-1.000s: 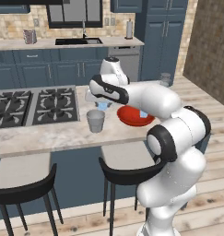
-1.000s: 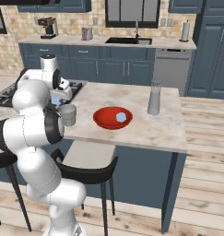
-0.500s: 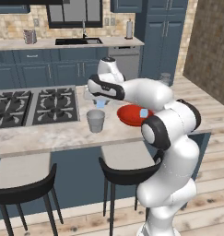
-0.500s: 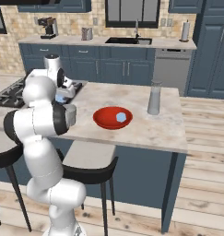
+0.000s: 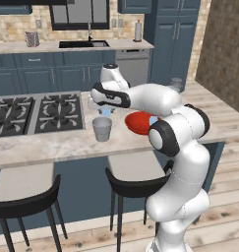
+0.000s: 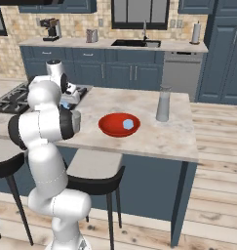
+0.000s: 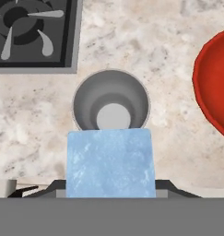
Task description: There are two ice cubes in the ice bowl. Place both ice cubes in the glass cup.
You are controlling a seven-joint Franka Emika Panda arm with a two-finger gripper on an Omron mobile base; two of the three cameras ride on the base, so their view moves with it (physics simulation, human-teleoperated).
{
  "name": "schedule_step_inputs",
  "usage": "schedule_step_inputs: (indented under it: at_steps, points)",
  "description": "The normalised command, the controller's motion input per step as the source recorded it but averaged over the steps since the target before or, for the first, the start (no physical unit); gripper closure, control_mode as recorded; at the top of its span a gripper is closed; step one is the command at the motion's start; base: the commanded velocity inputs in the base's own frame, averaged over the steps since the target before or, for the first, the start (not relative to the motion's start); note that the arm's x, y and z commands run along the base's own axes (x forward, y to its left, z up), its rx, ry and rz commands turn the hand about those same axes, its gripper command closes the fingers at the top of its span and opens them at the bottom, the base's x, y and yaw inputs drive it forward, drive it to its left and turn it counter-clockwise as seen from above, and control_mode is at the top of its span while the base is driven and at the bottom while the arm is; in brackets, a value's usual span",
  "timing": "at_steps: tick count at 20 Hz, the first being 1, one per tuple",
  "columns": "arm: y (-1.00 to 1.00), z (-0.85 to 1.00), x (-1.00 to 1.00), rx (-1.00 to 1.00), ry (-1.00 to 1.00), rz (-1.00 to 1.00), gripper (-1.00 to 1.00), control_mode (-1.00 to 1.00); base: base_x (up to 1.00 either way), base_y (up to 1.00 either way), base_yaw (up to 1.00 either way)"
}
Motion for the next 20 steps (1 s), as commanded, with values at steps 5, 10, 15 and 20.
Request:
schedule_step_inputs:
  at_steps: [5,10,15,20]
  points:
    - [0.0,-0.24,0.0,0.0,0.0,0.05,1.0,-1.0,0.0,0.0,0.0]
    - [0.0,-0.22,0.08,0.0,-0.05,0.05,1.0,-1.0,0.0,0.0,0.0]
    - [0.0,-0.13,0.14,0.0,-0.07,0.03,1.0,-1.0,0.0,0.0,0.0]
    - [0.0,-0.03,0.1,0.0,-0.05,0.02,1.0,-1.0,0.0,0.0,0.0]
